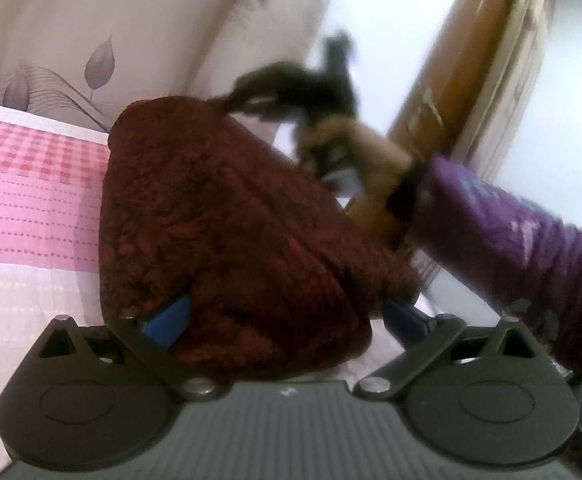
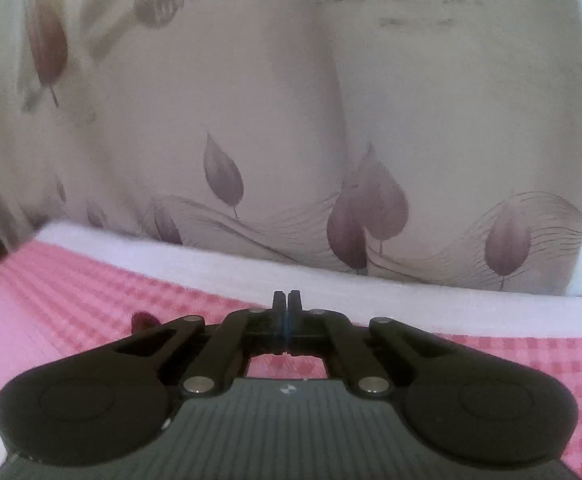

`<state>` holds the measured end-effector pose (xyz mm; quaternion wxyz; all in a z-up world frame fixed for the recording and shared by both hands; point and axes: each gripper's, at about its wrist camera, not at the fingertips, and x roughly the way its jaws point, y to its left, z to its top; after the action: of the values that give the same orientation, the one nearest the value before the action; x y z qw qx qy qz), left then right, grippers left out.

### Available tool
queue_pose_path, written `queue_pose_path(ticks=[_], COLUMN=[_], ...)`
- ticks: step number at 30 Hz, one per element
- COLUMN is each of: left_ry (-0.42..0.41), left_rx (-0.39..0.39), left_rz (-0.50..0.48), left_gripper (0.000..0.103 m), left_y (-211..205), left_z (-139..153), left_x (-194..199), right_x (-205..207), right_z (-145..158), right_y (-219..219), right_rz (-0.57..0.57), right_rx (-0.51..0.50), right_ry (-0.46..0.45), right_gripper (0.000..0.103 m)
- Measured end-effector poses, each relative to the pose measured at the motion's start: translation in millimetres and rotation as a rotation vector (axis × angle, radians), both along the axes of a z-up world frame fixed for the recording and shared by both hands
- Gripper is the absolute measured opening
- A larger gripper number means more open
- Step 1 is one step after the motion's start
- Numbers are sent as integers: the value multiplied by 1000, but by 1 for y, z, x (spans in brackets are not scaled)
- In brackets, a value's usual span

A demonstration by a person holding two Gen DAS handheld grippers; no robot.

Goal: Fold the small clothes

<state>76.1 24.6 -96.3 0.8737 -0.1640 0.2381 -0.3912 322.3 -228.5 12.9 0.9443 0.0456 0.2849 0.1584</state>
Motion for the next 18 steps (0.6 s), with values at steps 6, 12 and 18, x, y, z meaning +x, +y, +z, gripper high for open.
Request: queue_pose_path(ticks=[6,12,18], left_ry=[14,-3,-47], left_rx=[-56,-28,97], left_rz=[-2,-6,-6], left_gripper=[103,103,103], left_y=[8,5,-4], left_z=[-3,-1,4], left_x=[0,-2,-7], right_x=[-69,-196,-253], right_z=[44,33,-1], right_y=[-27,-44,-33], right_rz=[116,124,122], right_rx=[157,170,261], right_ry=[-10,106,243], right_gripper=[63,97,72])
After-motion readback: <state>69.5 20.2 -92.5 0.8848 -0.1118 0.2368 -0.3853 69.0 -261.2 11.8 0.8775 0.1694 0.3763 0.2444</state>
